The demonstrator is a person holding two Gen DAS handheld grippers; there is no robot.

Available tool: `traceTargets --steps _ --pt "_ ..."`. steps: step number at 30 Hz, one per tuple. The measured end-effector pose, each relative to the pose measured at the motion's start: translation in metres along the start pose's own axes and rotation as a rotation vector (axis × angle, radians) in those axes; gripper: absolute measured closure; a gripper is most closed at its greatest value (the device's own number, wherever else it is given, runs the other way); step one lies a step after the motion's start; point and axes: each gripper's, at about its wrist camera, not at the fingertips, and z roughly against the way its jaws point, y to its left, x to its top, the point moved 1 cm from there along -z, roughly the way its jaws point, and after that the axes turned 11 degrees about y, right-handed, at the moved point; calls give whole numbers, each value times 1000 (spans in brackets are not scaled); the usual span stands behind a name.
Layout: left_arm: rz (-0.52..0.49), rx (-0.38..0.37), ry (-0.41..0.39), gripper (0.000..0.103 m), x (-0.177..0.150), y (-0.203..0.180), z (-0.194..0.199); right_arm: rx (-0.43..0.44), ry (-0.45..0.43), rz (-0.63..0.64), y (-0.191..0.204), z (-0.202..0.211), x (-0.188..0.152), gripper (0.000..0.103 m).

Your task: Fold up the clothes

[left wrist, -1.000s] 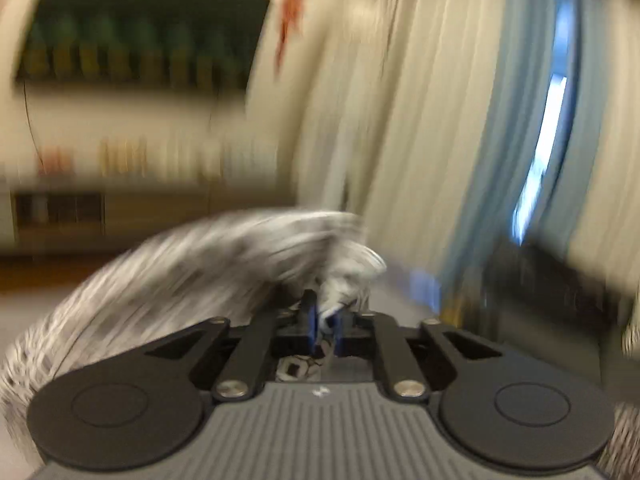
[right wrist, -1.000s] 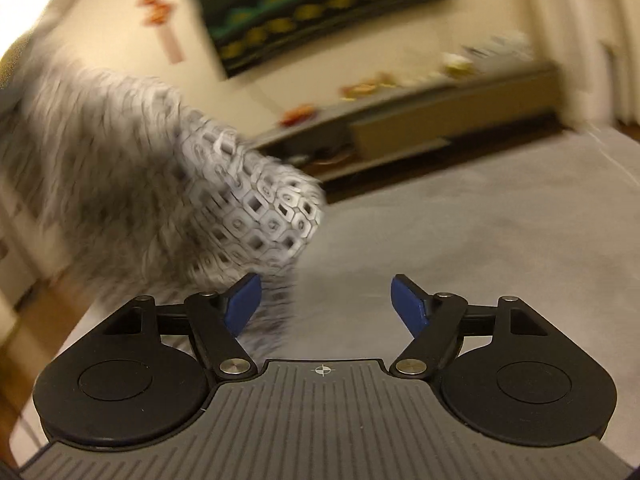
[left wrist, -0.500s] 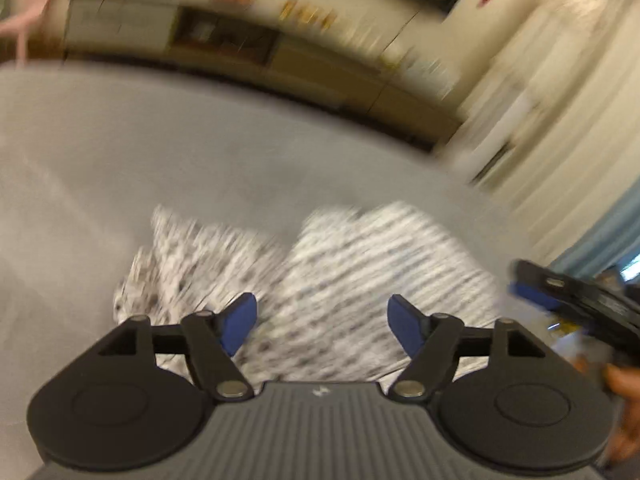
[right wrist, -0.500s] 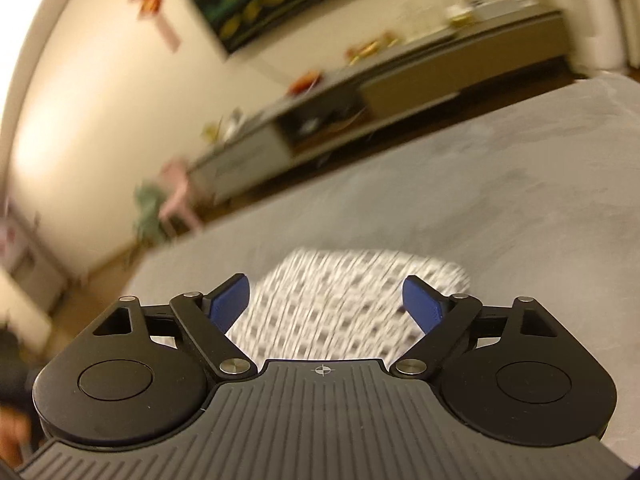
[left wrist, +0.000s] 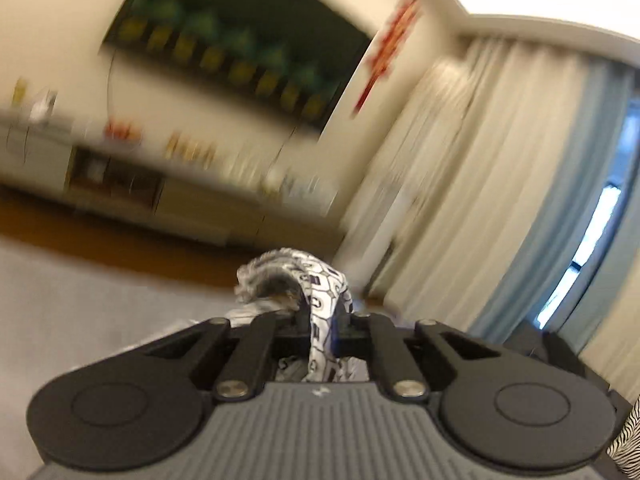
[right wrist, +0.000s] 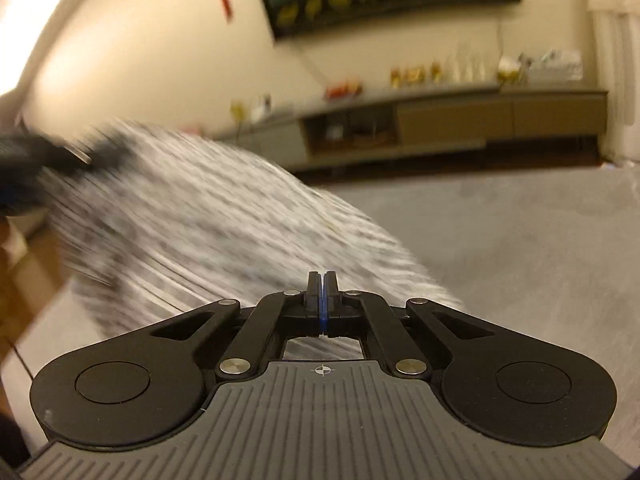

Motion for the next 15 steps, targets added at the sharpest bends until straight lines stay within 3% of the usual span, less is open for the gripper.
traceTargets --steps 1,3,4,6,9,11,14,15 --pt "-17 7 31 96 -4 -4 -4 -17 -13 -3 -1 0 0 101" --pt "-72 -38 211 96 -31 -9 -42 -46 29 -37 -4 -11 -3 86" --pt "-100 -40 302 96 -56 -14 -67 -51 59 -64 -6 -18 -5 69" --pt "-165 53 421 93 -101 -18 -95 -22 85 -124 -10 -23 -7 63" --pt "-138 169 465 82 -138 -3 -114 47 49 -180 -13 -18 -6 43" --pt "-86 175 445 75 -144 11 -105 116 30 -204 -13 -14 -8 27" --pt "-49 168 371 46 -138 26 -82 211 29 -196 1 -13 -11 23" --pt "-40 172 346 44 -135 31 -73 240 32 -184 8 -14 -13 21"
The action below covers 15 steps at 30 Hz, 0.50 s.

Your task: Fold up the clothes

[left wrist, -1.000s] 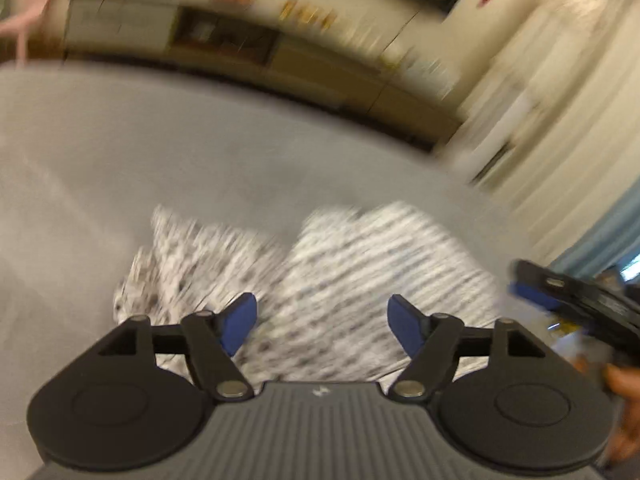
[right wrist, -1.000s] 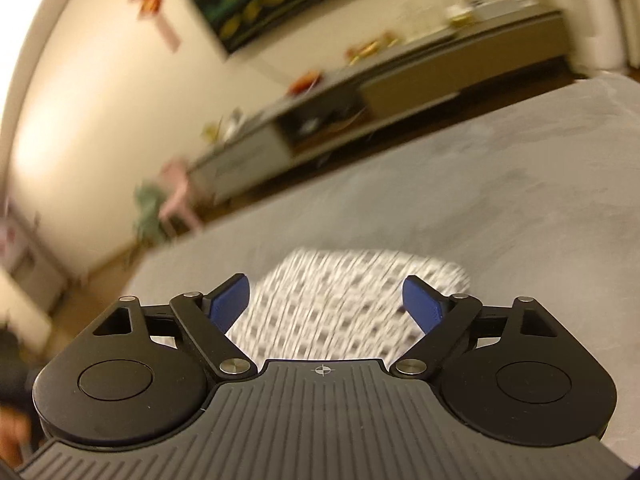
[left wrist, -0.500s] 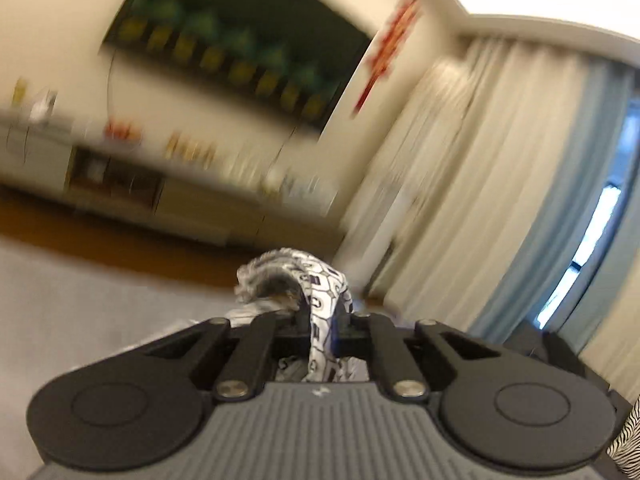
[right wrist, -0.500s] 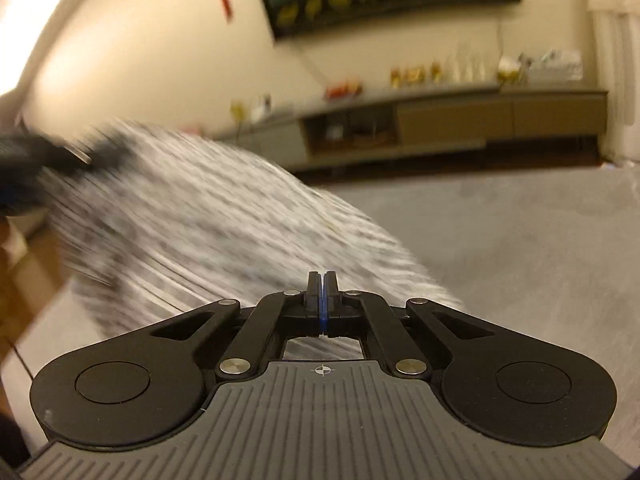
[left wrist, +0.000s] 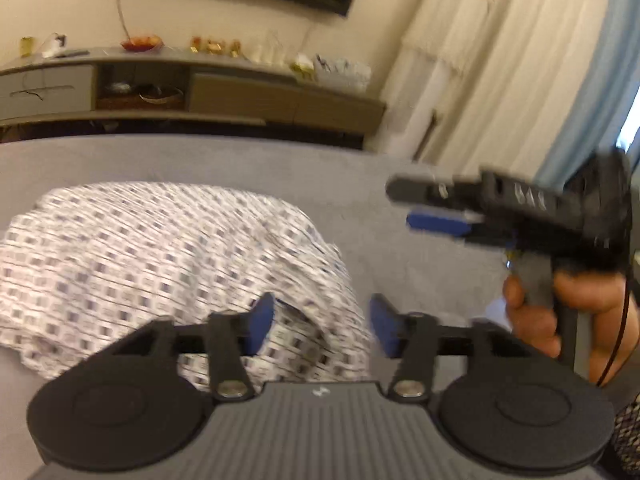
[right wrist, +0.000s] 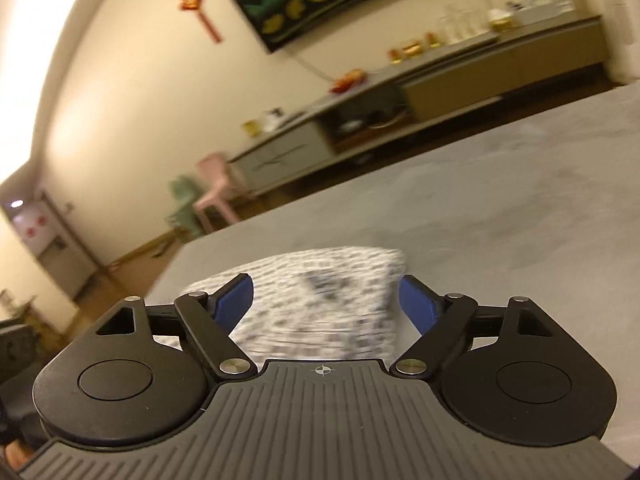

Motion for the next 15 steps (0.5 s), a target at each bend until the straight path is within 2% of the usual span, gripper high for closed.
traceTargets --steps 1,3,7,9,10,11,12,13,15 --pt "12 31 -19 44 -4 5 19 25 13 14 7 -4 -3 17" --pt "107 115 -16 40 2 29 20 22 64 51 19 -19 -11 16" --pt "362 211 51 40 -2 101 5 -102 211 155 41 -57 -31 17" --pt "436 228 90 42 -3 127 -10 -124 275 202 48 -73 -42 47" --pt "446 224 98 46 -7 128 -6 -143 304 219 51 -79 -48 80" --pt "450 231 104 76 -4 131 -14 -161 312 229 53 -80 -50 91" --pt "437 228 109 100 0 130 -20 -167 303 239 52 -77 -47 95" --pt "418 229 88 103 3 123 -16 -184 274 251 54 -69 -43 99" --pt "387 237 -7 103 8 115 5 -259 117 289 64 -28 -24 100"
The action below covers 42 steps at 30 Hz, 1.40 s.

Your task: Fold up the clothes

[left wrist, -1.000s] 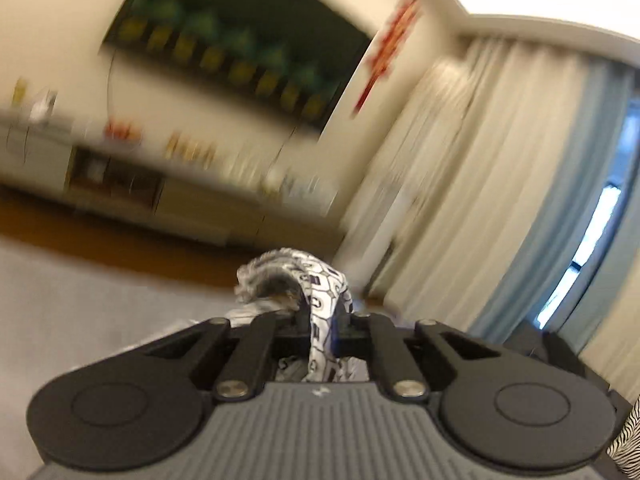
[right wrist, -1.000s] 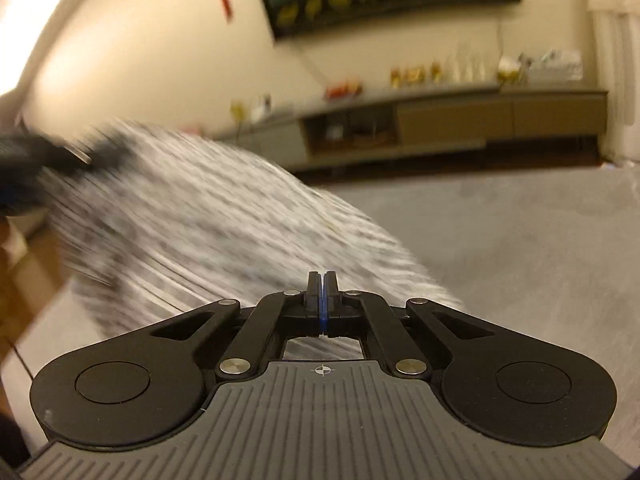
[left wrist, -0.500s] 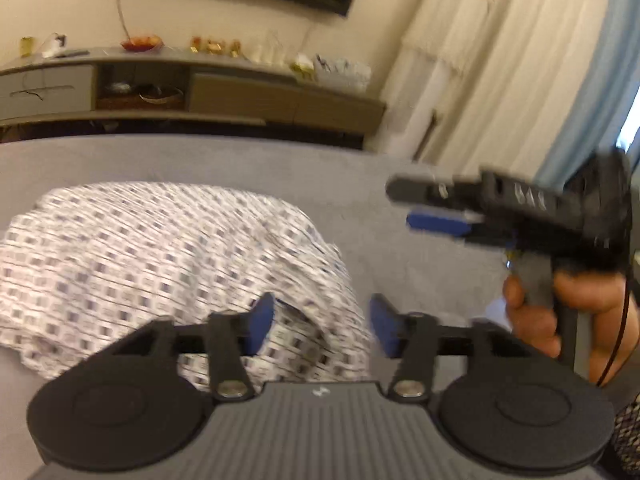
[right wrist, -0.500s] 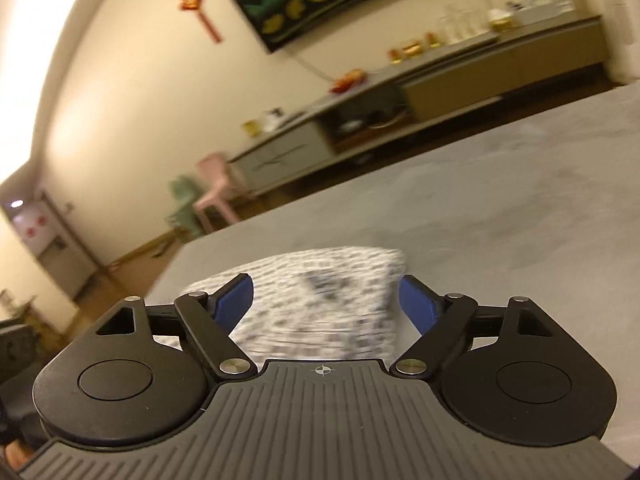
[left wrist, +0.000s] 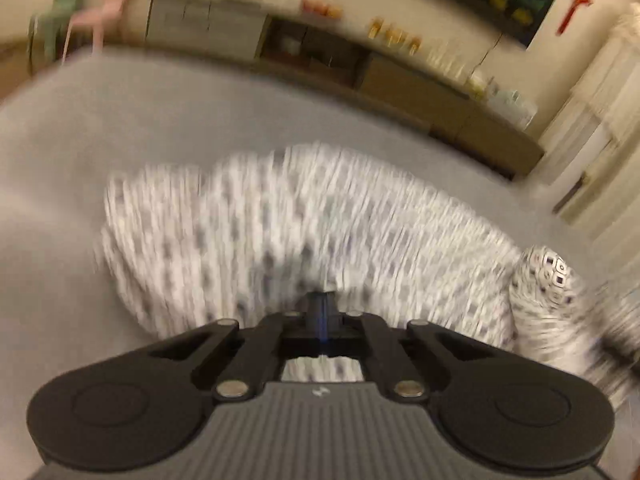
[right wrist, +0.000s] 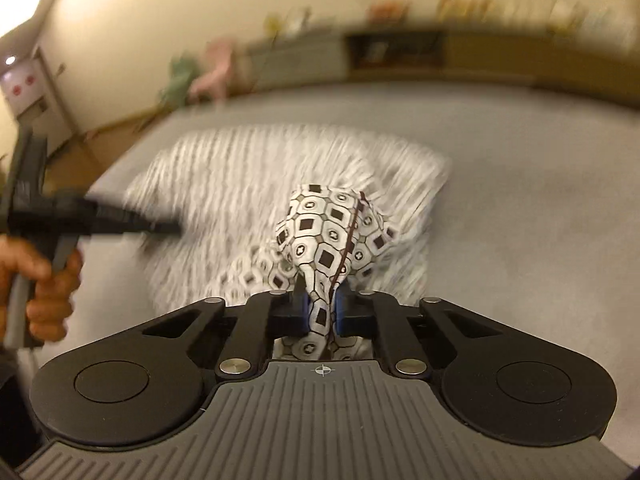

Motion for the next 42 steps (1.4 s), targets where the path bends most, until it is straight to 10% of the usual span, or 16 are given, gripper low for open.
traceTargets --steps 4,7,11,14,16,23,29,42 --pt "59 -88 -168 103 14 4 58 -168 -268 -116 -50 85 17 101" --pt "95 -76 -102 100 11 22 57 -260 -165 -259 -106 76 8 99" --pt "179 20 -13 72 -2 69 22 -294 18 -393 -145 43 -12 78" --pt "254 5 20 48 -1 94 12 -276 -80 -416 -138 58 -10 37" --pt "279 -34 28 48 3 99 5 -262 -123 -373 -124 64 -5 30" --pt "320 -195 38 68 28 102 -29 -169 -9 -297 -104 36 -5 30" --pt "414 -200 20 45 5 110 -20 -154 13 -279 -106 38 -6 29" --pt "466 -366 38 55 11 111 -50 -180 38 -213 -94 27 -9 28"
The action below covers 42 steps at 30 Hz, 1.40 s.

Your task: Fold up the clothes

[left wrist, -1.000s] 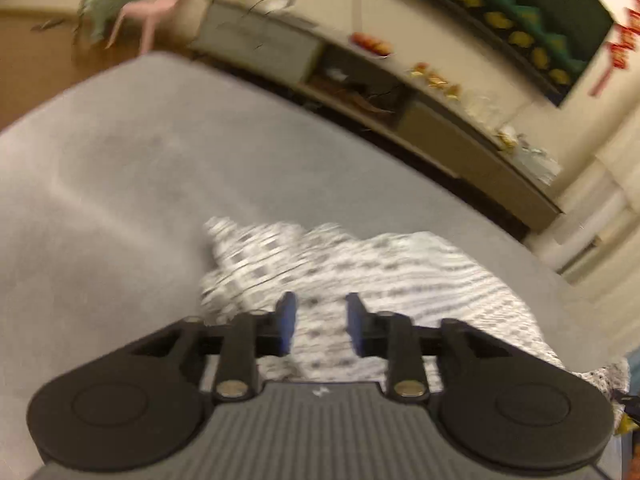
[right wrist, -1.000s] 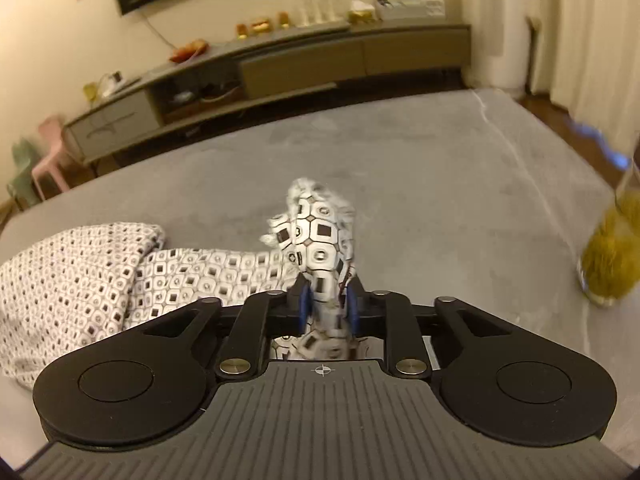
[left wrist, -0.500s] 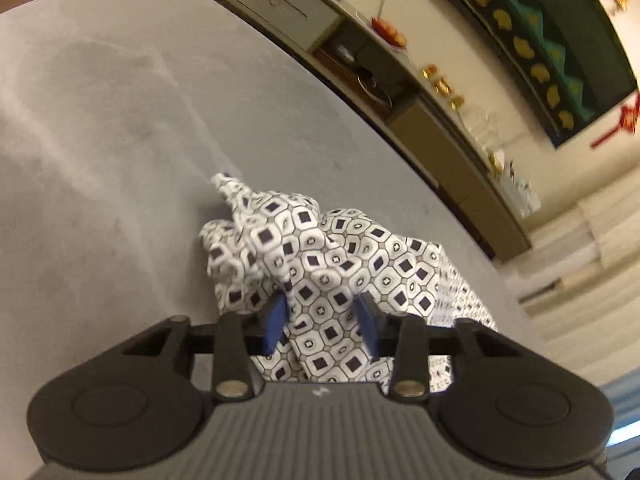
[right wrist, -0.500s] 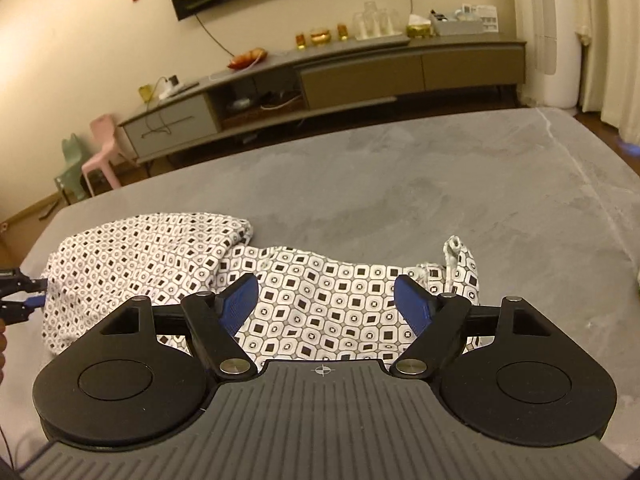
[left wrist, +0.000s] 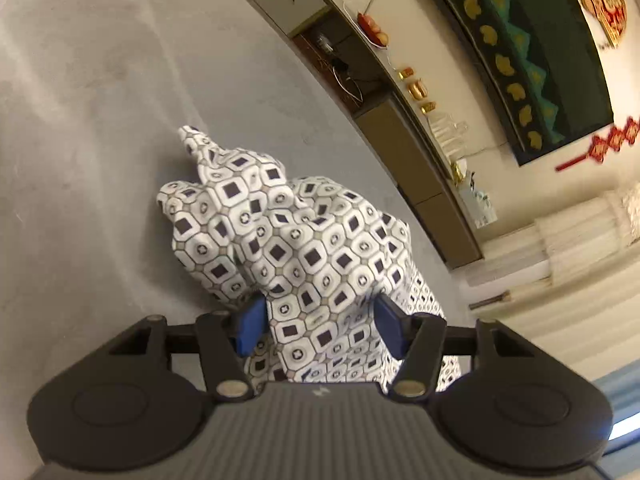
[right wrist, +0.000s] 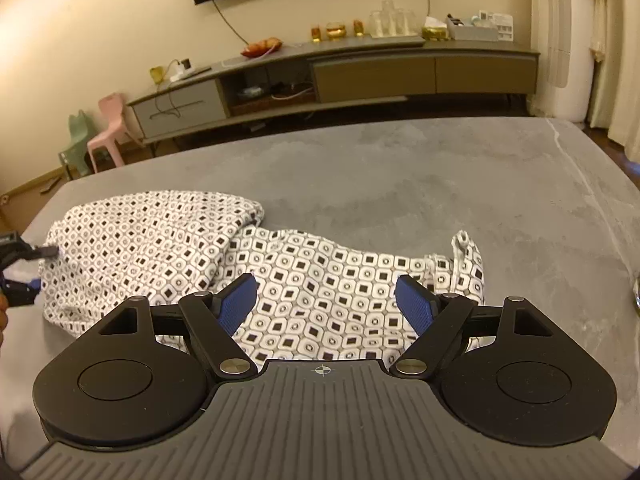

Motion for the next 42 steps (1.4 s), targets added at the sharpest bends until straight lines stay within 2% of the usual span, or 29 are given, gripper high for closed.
traceTargets --steps 1,2,3,5,7,9,10,11,12,13,14,15,16,18,19,24,26,30,31,33,35,36,38,40,42 --pt "10 -10 -3 66 1 3 -1 0 4 7 1 -1 -1 28" --pt "10 -23 0 94 3 3 -3 0 8 16 2 -2 -2 28" --pt "-8 -35 -6 99 1 -1 1 -3 11 23 4 -2 -3 28" --pt "-74 -59 -35 101 -3 -19 15 -12 19 38 6 -2 -6 28" --pt "-132 -144 -68 101 -5 -51 39 -45 33 69 8 1 -16 28" --pt "-188 -253 -132 101 -4 -86 78 -93 79 156 14 1 -32 26" --pt "-217 -312 -189 101 -2 -99 103 -117 106 205 17 0 -41 21" --pt "-242 -361 -247 101 1 -111 128 -154 135 250 20 -2 -49 21" --pt "-245 -356 -312 101 5 -114 149 -208 164 292 20 -5 -56 23" --pt "-243 -346 -370 101 11 -116 167 -261 197 325 20 -8 -63 38" --pt "-205 -300 -382 101 20 -110 175 -294 227 331 17 -11 -65 69" --pt "-165 -235 -366 101 27 -102 175 -307 251 319 12 -13 -66 88" --pt "-153 -160 -333 101 27 -95 172 -314 263 298 6 -12 -64 103" --pt "-135 -35 -271 101 22 -81 164 -332 239 256 -5 -7 -59 103" --pt "-120 -2 -257 101 16 -73 163 -367 223 250 -8 -4 -56 103" --pt "-21 41 -298 101 -2 -19 183 -536 153 199 -21 10 -52 103" --pt "-8 48 -292 101 -5 -4 185 -505 123 181 -18 18 -53 103" --pt "-68 21 -248 101 -1 -6 196 -287 30 98 -13 38 -44 103" --pt "-70 -15 -294 101 1 -9 207 -271 -24 83 -13 50 -38 103" --pt "-40 -67 -405 101 11 -9 234 -293 -145 51 -15 82 -25 103" --pt "13 -41 -473 101 14 7 255 -307 -193 31 -26 109 -20 103" --pt "34 -23 -493 101 15 16 262 -326 -190 27 -32 115 -21 103" --pt "11 60 -369 101 8 34 246 -377 -124 17 -51 111 -32 103" --pt "27 123 -249 101 -4 55 226 -378 5 -11 -74 87 -48 103" --pt "61 117 -196 101 -18 75 215 -353 108 -43 -87 66 -63 103"
